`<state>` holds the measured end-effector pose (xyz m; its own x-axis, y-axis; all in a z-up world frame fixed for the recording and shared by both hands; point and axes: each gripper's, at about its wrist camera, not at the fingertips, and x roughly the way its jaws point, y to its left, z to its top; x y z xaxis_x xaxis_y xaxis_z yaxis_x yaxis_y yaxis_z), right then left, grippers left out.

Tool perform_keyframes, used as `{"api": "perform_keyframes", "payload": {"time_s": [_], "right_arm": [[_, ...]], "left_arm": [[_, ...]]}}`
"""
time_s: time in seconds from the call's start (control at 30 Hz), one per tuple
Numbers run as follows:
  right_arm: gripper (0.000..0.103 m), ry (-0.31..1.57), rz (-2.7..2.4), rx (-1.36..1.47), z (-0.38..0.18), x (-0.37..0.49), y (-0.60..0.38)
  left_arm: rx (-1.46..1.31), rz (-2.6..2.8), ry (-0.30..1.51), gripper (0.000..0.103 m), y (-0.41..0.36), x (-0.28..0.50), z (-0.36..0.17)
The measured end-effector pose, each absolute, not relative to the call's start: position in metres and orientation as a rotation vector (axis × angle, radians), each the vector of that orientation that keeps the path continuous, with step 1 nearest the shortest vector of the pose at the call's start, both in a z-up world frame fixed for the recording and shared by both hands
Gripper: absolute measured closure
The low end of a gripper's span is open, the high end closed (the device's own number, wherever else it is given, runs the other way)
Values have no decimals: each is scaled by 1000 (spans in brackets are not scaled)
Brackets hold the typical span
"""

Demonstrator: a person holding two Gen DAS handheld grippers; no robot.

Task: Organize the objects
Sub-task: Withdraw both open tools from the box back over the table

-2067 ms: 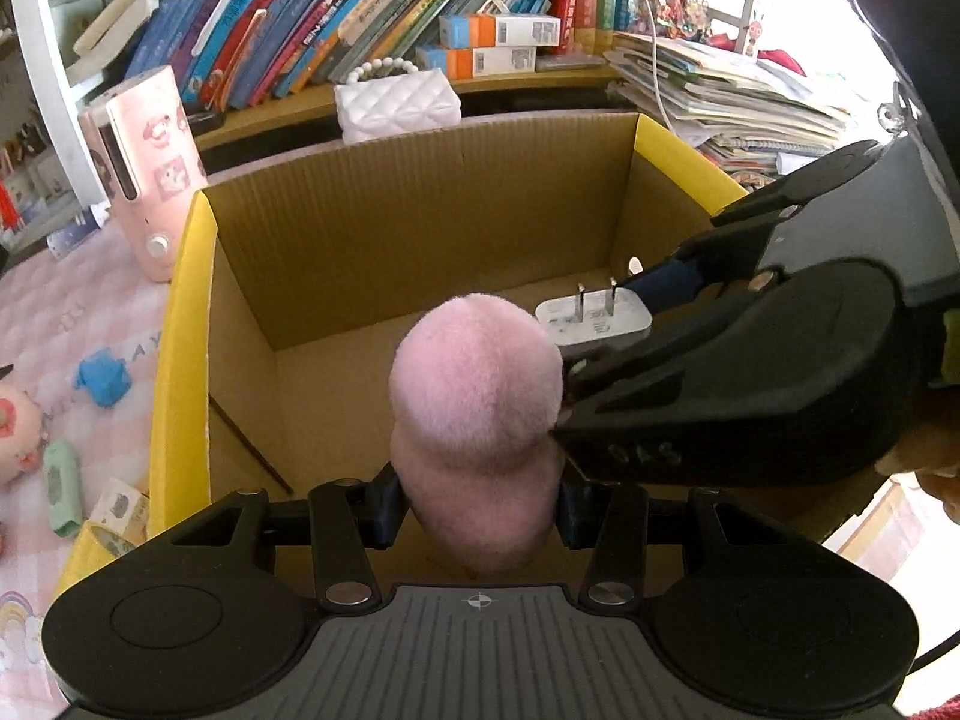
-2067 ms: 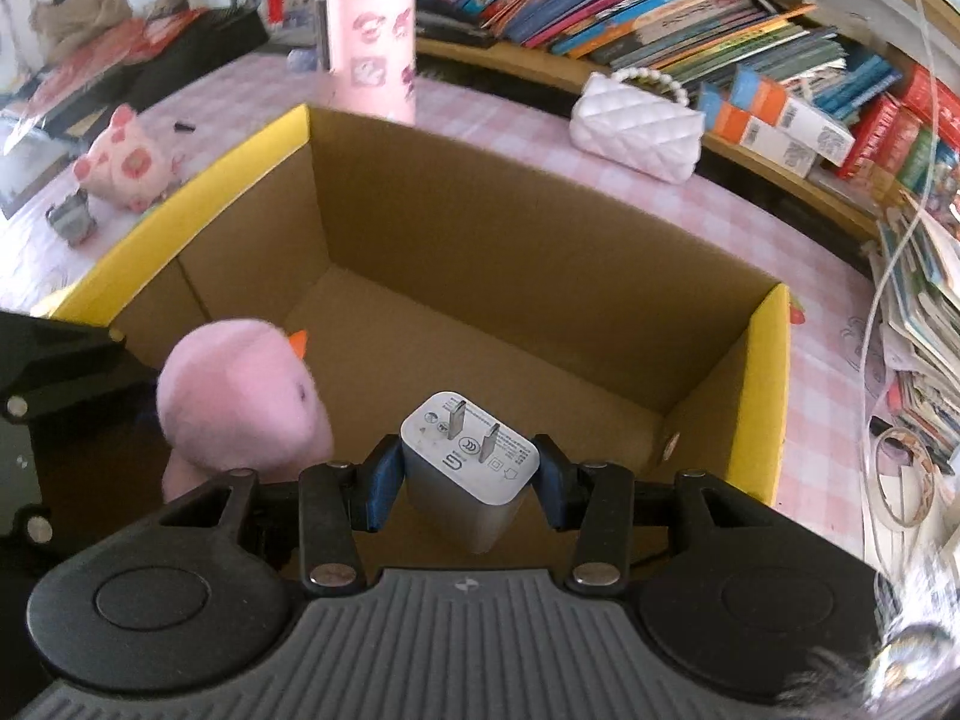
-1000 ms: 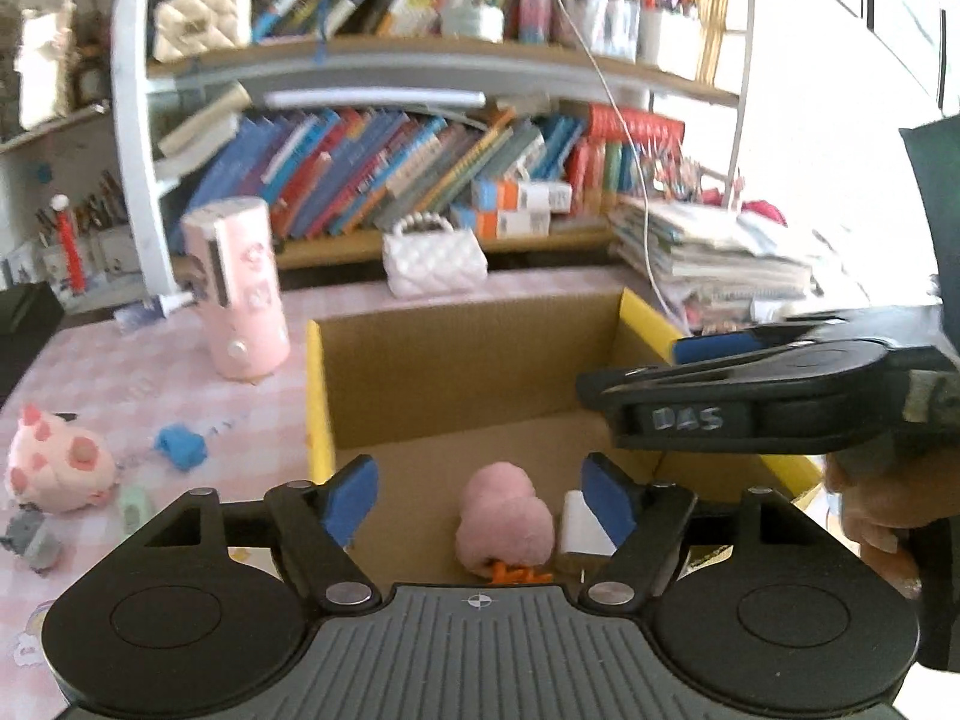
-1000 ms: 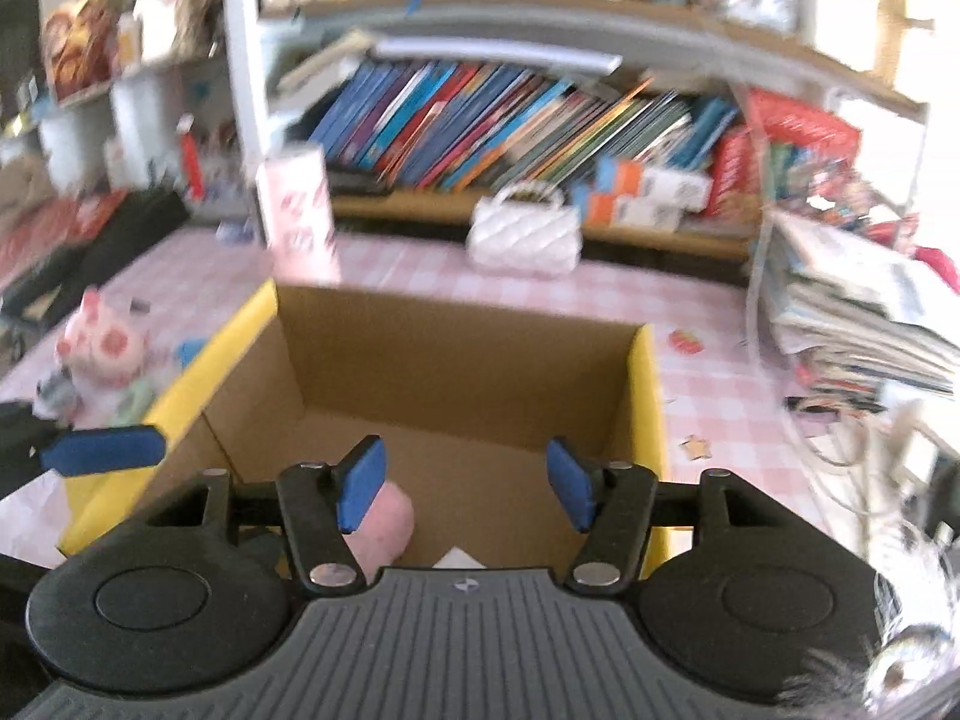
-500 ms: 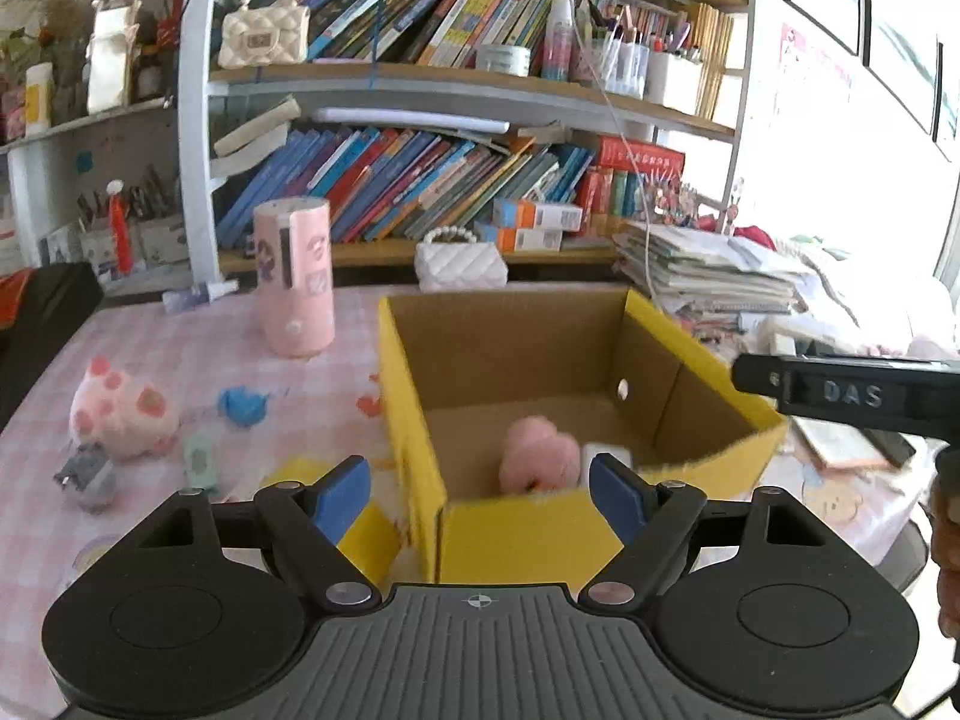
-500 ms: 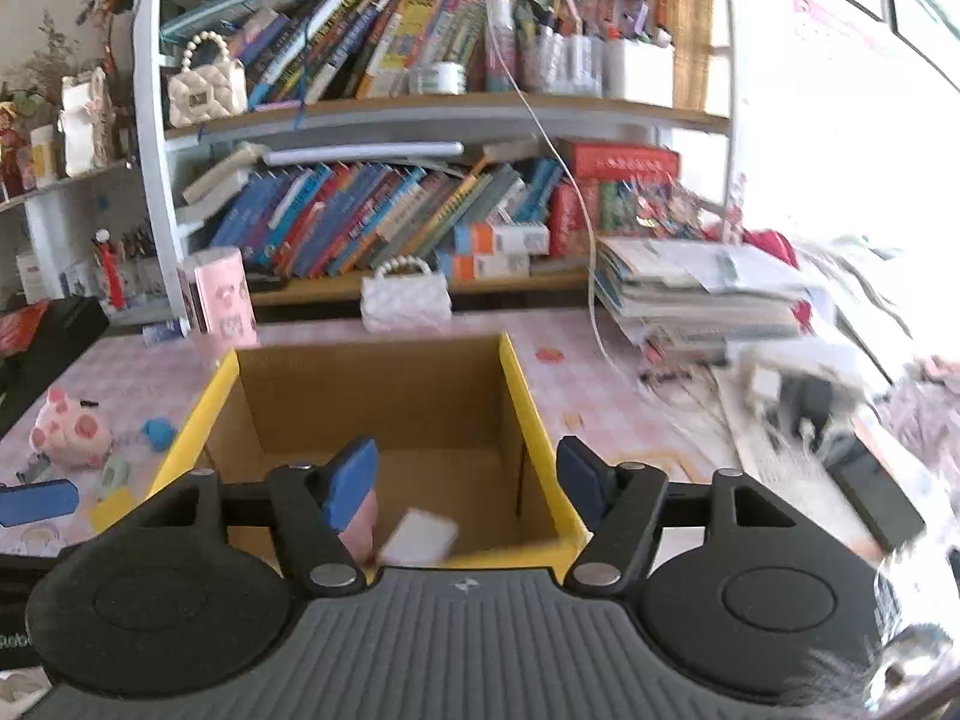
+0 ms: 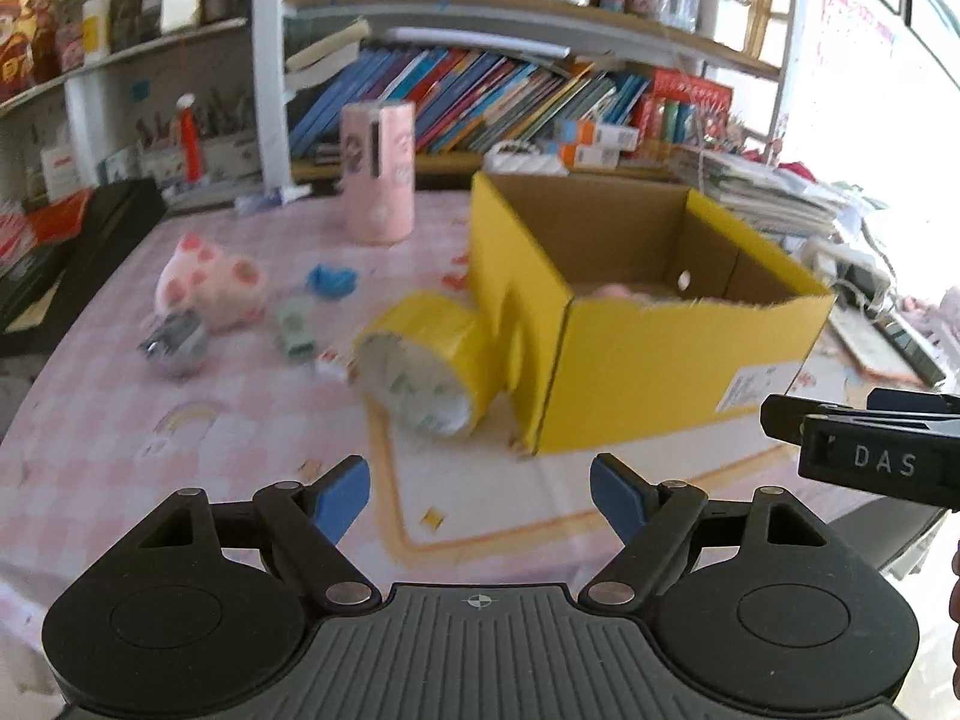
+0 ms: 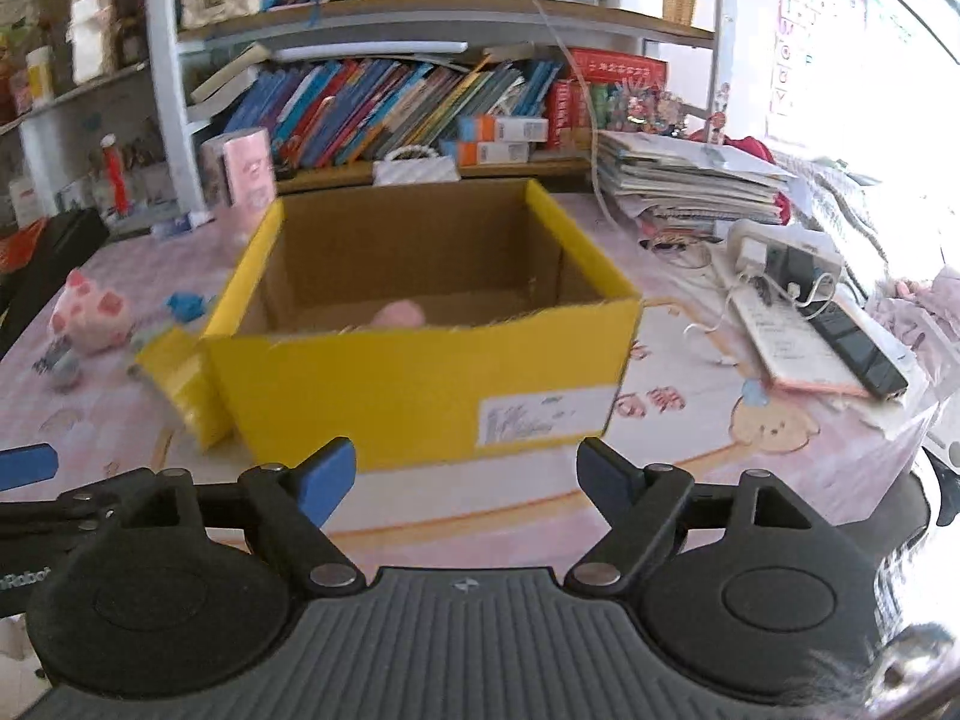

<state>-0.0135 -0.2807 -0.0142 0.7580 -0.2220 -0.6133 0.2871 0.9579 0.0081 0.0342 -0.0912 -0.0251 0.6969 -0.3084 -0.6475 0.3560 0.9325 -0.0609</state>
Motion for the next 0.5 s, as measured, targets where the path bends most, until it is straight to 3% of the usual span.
{"api": "perform_keyframes", "payload": {"time_s": [0.5], "right_arm": [[13,710,-153,109,-28,-28,-216]], "left_arm": [[99,-286,730,20,-38,7,-33]]}}
